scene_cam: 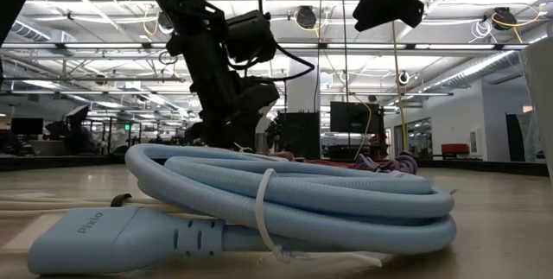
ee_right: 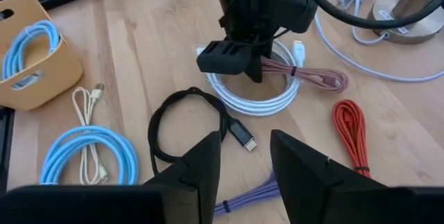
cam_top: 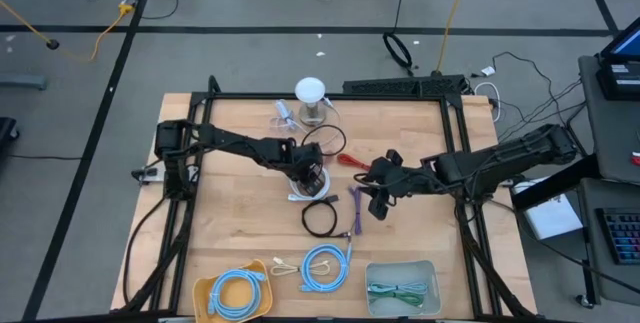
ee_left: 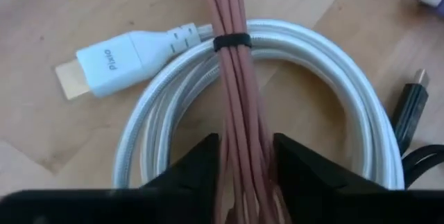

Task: Pick & Place USB Port
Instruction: Put the pink charger cable into the gray bin

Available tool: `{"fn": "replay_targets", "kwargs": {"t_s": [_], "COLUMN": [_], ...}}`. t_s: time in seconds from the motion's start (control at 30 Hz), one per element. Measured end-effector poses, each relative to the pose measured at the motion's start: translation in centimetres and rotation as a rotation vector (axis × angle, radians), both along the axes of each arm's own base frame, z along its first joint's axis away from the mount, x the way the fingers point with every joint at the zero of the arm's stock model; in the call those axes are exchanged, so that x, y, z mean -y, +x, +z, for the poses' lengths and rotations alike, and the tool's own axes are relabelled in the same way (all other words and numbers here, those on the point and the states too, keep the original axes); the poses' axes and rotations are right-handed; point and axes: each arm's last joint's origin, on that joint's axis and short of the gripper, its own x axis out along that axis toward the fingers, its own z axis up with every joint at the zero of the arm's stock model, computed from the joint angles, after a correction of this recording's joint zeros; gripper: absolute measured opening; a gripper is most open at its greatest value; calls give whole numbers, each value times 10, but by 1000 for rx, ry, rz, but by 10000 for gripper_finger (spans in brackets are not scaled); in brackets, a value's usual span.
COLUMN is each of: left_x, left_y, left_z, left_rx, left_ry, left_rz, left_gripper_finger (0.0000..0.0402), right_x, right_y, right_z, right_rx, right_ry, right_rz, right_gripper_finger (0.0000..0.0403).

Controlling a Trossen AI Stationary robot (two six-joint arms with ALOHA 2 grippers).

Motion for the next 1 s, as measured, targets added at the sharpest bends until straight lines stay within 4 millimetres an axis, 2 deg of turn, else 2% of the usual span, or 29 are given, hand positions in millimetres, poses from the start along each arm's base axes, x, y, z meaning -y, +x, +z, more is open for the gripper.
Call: {"fn": "replay_targets", "kwargs": {"t_s": [0.13, 0.33, 0.4, 0.5, 0.63, 0.77, 0.9, 1.0], "left_x": [0, 6, 10, 18, 27, 34, 46, 61], "left_y": [3, 24, 29, 35, 22, -11, -37, -42], "left_z": [7, 35, 55, 96, 154, 209, 244, 260], "left_rx": [30, 125, 154, 218, 267, 383, 527, 649], "left_ry": [6, 20, 56, 149, 298, 399, 395, 368], "left_rz": [-12, -56, -73, -87, -48, 81, 151, 139], "left_gripper_finger": [24, 13, 13, 13, 13, 13, 13, 13], "right_x": [0, -2, -3, -6, -8, -8, -7, -5], "right_y": [0, 4, 8, 16, 21, 23, 22, 20], "right_z": [0, 5, 10, 21, 35, 44, 53, 56], "right_rx": [1, 66, 135, 302, 521, 668, 800, 912], "right_ry": [3, 69, 123, 213, 290, 312, 275, 226], "right_rz": [2, -4, -3, 12, 16, 31, 24, -17], "right_gripper_finger": [118, 118, 118, 118, 118, 118, 118, 118]}}
